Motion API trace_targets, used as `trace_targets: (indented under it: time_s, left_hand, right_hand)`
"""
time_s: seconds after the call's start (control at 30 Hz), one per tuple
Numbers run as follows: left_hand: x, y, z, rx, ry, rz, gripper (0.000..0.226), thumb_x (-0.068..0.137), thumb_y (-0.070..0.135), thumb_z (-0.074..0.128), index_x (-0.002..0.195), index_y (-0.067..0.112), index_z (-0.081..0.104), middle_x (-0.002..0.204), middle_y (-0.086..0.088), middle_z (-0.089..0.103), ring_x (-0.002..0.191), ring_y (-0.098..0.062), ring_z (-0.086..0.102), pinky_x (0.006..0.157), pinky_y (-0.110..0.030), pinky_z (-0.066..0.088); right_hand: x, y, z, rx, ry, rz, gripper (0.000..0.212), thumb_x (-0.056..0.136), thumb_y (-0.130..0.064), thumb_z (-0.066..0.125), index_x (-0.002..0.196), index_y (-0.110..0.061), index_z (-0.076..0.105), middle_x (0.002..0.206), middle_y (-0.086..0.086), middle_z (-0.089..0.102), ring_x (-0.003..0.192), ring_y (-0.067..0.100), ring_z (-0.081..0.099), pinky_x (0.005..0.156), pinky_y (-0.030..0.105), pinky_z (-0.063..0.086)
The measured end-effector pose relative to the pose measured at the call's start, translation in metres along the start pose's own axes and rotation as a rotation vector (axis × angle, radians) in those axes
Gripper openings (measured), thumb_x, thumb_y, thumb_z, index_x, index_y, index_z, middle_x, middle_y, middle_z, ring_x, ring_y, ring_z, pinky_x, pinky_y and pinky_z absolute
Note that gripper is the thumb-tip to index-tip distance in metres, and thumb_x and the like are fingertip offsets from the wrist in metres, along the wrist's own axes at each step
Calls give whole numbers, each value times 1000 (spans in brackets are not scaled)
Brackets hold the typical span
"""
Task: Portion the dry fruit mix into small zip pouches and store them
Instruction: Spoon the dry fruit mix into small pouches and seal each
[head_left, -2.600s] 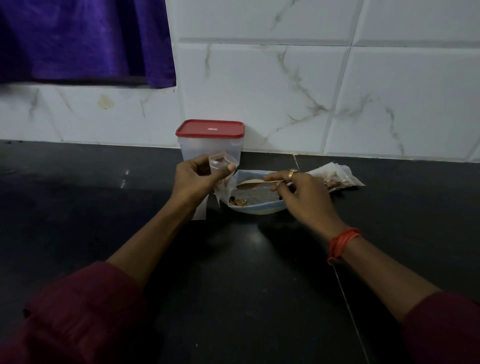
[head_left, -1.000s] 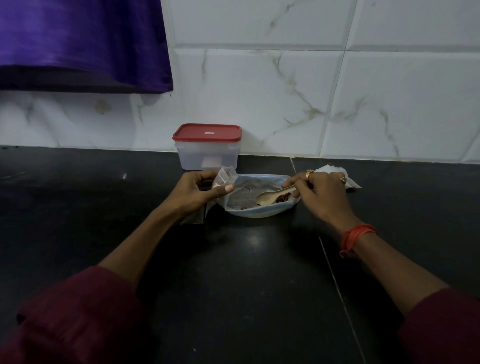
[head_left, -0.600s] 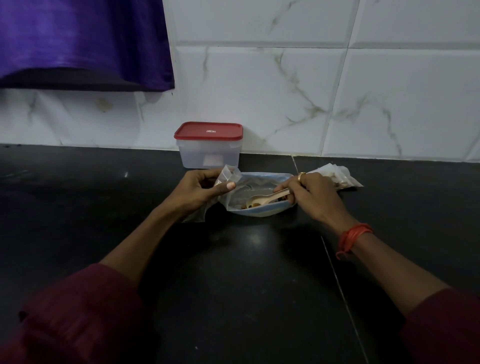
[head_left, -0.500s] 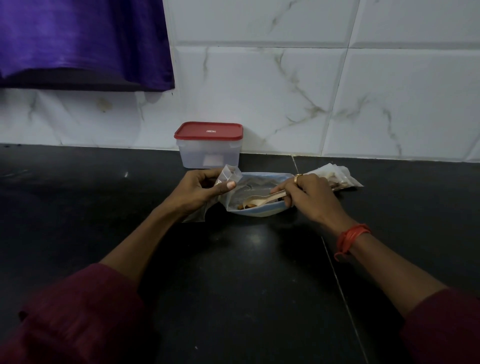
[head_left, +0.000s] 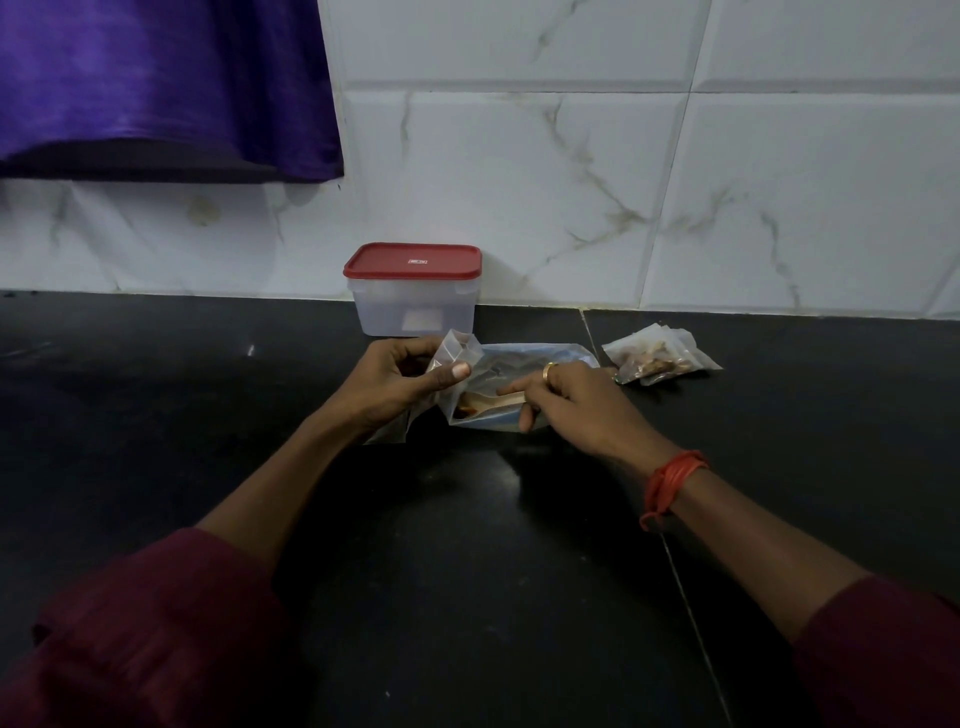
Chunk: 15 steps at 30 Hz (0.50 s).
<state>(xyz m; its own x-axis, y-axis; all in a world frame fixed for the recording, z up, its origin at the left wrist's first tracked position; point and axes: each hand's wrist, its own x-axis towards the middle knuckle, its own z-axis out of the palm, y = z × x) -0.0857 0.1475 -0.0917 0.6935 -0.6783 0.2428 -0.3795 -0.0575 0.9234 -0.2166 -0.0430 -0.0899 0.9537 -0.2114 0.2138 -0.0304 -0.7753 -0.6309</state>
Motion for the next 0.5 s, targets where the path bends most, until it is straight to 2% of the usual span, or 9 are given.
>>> trace_targets:
  time_s: [0.07,0.13,0.23,0.3,0.4,0.5]
  left_hand:
    - [1,-1,-1,6,1,-5,24,87,21,68,108,33,65,93,33,71,92,11,66,70,-9,52]
    - [1,-1,0,15,2,-4,24,88,21,68,108,33,65,92,34,71,92,12,66,70,-8,52]
    - [0,0,0,6,10,8,28,81,27,70,108,34,65,93,32,71,93,11,66,70,-9,53]
    - [1,-1,0,0,25,10,34,75,33,72,109,35,66,95,28,72,95,8,67,71,-12,54]
    - [3,-3,-3,-10,63,5,39,71,38,75,109,36,68,103,18,73,98,2,68,74,-17,57]
    - [3,-4,-4,-14,100,7,39,71,36,76,109,36,68,106,16,73,100,0,69,75,-19,58]
  right_hand:
    - [-1,-3,2,46,-31,44,35,102,-20,44,98,-17,78,81,-13,75,50,0,54,57,23,43]
    - [-1,-6,5,86,-45,89,33,102,-20,43,108,-22,75,81,-14,76,73,6,66,75,30,54]
    - [0,-9,7,147,-33,153,33,101,-20,43,110,-20,75,79,-13,76,96,15,69,94,35,51]
    - [0,-10,8,190,-4,190,34,100,-19,43,106,-19,77,79,-11,76,99,17,67,96,34,49]
    - [-1,-10,7,243,62,227,36,101,-19,43,102,-20,79,81,-7,76,96,6,62,89,21,43]
    - [-1,-8,5,233,150,216,37,98,-21,46,85,-25,80,79,-9,76,92,6,64,85,24,46]
